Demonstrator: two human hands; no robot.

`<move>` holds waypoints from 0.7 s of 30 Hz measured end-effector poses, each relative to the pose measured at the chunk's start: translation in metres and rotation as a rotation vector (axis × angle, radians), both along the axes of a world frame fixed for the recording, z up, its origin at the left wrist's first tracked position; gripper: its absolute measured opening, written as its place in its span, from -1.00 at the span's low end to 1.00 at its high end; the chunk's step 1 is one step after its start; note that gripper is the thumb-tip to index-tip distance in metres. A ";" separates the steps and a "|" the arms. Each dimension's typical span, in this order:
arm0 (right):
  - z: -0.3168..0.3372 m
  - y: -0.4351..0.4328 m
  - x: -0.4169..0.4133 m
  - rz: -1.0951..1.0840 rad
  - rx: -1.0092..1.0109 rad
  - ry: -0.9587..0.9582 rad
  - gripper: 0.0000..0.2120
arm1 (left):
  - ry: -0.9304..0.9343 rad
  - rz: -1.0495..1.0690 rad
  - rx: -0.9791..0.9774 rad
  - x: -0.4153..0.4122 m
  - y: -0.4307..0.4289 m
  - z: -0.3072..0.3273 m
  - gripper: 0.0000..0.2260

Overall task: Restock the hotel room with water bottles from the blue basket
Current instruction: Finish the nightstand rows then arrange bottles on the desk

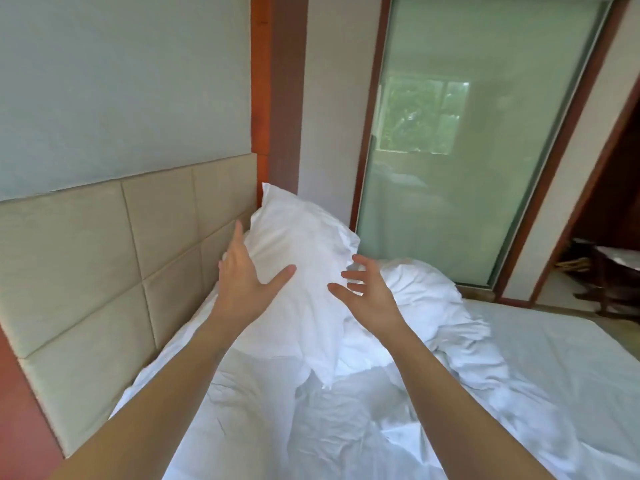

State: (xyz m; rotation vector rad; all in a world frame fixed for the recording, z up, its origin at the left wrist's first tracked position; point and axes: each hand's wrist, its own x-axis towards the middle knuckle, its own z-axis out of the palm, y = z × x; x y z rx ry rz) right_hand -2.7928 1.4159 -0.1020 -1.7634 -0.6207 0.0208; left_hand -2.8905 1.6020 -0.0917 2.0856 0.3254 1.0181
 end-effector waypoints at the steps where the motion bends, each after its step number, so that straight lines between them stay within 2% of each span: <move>1: 0.001 -0.019 -0.004 -0.048 0.002 -0.004 -0.40 | -0.006 -0.057 0.009 0.006 -0.016 0.001 -0.01; 9: 0.013 -0.165 -0.040 -0.411 -0.004 -0.009 -0.37 | 0.070 -0.522 -0.058 0.047 -0.138 -0.004 -0.01; 21: 0.030 -0.311 -0.071 -0.725 -0.007 -0.044 -0.27 | 0.103 -0.867 -0.041 0.086 -0.286 0.009 -0.01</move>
